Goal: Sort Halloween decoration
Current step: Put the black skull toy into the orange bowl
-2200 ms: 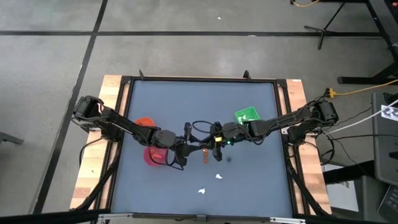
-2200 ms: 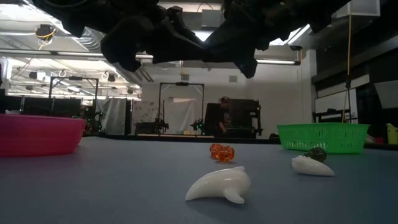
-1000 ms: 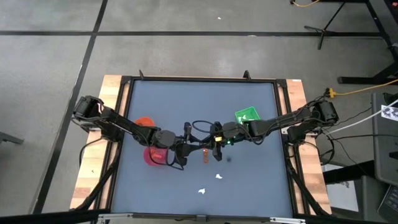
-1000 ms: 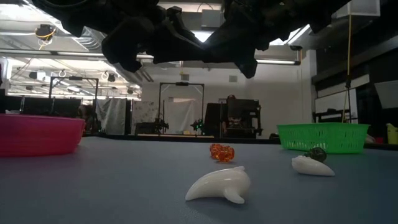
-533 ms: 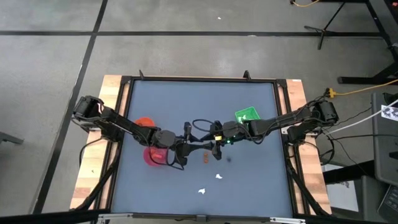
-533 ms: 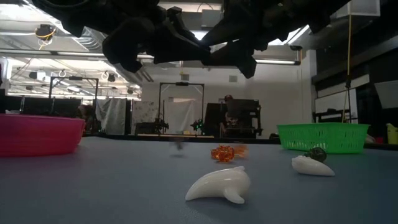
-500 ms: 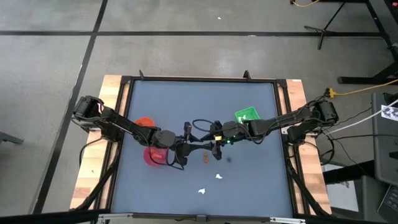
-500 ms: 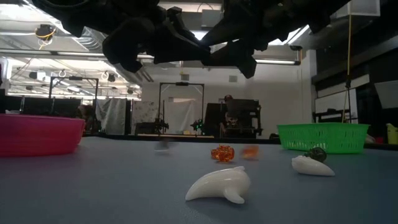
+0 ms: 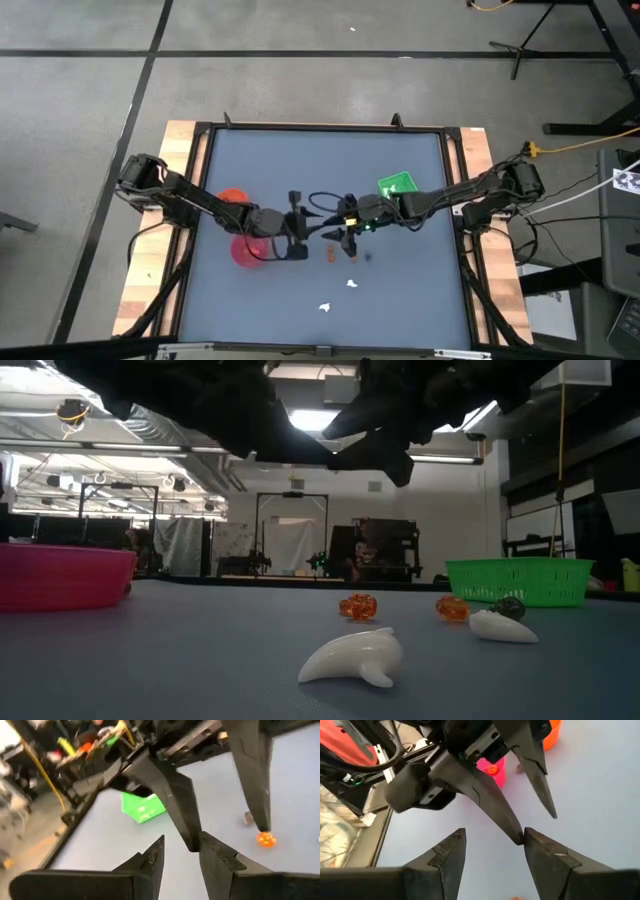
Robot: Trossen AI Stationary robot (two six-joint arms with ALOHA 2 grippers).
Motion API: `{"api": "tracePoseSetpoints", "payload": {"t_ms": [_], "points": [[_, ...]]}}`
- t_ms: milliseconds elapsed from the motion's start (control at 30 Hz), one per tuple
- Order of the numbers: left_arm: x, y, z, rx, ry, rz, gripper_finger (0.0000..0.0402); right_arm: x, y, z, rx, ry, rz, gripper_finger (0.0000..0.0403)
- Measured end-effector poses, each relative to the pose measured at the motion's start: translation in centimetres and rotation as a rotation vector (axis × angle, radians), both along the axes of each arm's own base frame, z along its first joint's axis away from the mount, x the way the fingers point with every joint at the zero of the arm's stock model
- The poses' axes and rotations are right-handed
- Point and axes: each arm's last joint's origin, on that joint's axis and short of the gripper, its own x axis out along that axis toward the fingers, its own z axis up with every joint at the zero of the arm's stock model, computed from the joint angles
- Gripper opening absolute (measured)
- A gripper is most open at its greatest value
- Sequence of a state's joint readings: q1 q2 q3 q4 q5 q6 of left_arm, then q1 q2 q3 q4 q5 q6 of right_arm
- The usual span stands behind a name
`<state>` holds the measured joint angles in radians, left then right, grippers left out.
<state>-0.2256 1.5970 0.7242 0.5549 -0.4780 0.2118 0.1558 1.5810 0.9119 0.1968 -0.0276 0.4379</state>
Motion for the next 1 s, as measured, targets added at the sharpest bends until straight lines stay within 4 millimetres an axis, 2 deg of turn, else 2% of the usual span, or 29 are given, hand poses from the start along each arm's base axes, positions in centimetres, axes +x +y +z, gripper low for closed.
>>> {"api": "tracePoseSetpoints", "payload": {"t_ms": [200,333,500,633,800,1000], "points": [[0.5,0.7,0.3,-0.135,0.031,0.072,0.0096,-0.2,-0.1,-0.3,-0.016,0.039,0.013,0.0197],[0.5,1.7,1.8,-0.194,0.205,0.167,0.0096,-0.5,0.1,-0.3,-0.04,0.052,0.054,0.0197],[-0.4,3.0,4.5,-0.342,0.416,0.256,0.0096,-0.6,0.0,-0.5,-0.084,0.071,0.073,0.0197],[-1.2,4.2,5.6,-0.412,0.572,0.319,0.0096,-0.9,0.0,-0.9,-0.113,0.117,0.083,0.0197],[-2.1,4.8,5.5,-0.52,0.696,0.35,0.01,-1.1,-0.1,-1.3,-0.164,0.157,0.112,0.0197],[-3.5,5.4,4.4,-0.701,0.83,0.443,0.0136,-1.3,-0.1,-1.5,-0.218,0.177,0.147,0.0197]]}}
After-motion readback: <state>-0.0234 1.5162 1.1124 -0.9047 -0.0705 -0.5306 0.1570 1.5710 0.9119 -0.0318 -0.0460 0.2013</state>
